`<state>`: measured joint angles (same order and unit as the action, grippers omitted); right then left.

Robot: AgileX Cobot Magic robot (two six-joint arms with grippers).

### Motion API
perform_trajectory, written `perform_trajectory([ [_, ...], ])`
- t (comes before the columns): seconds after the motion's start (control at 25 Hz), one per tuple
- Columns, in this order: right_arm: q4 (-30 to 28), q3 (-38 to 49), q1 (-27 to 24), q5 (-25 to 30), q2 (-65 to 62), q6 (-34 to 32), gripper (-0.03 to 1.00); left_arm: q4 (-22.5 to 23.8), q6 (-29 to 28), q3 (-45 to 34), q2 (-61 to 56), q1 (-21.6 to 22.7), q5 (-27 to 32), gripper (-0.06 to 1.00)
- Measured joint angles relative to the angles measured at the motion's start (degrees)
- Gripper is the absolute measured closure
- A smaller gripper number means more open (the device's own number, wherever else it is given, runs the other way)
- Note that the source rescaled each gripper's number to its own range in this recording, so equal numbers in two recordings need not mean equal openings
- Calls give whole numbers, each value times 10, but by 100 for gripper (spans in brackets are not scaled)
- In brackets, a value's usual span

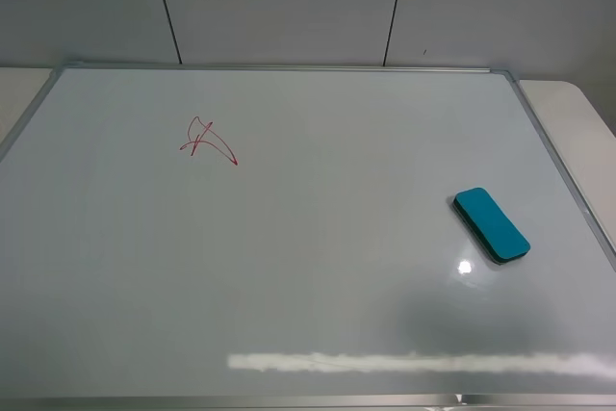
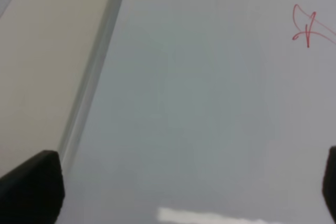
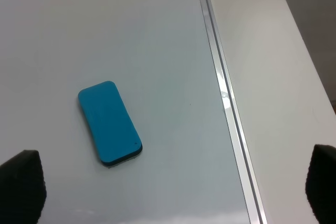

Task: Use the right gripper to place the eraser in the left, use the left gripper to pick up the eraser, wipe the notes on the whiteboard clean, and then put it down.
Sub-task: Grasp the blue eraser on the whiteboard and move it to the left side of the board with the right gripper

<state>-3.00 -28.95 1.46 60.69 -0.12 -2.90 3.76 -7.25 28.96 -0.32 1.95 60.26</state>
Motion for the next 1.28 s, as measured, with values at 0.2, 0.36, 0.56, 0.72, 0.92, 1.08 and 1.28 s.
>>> perform_trajectory([
  [0.2, 0, 0, 0, 0, 0, -1, -3, 0, 0, 0, 0, 0, 0, -6],
  [0.36, 0, 0, 0, 0, 0, -2, -3, 0, 0, 0, 0, 0, 0, -6],
  [0.56, 0, 0, 0, 0, 0, -6, -3, 0, 0, 0, 0, 0, 0, -6],
  [0.72, 0, -10, 0, 2, 30, -19, -3, 0, 0, 0, 0, 0, 0, -6],
  [0.92, -10, -73, 0, 4, 147, -23, -3, 0, 0, 0, 0, 0, 0, -6],
  [1.08, -11, -122, 0, 3, 257, -23, -3, 0, 0, 0, 0, 0, 0, -6],
  [1.28, -26, -163, 0, -2, 395, -23, -3, 0, 0, 0, 0, 0, 0, -6],
])
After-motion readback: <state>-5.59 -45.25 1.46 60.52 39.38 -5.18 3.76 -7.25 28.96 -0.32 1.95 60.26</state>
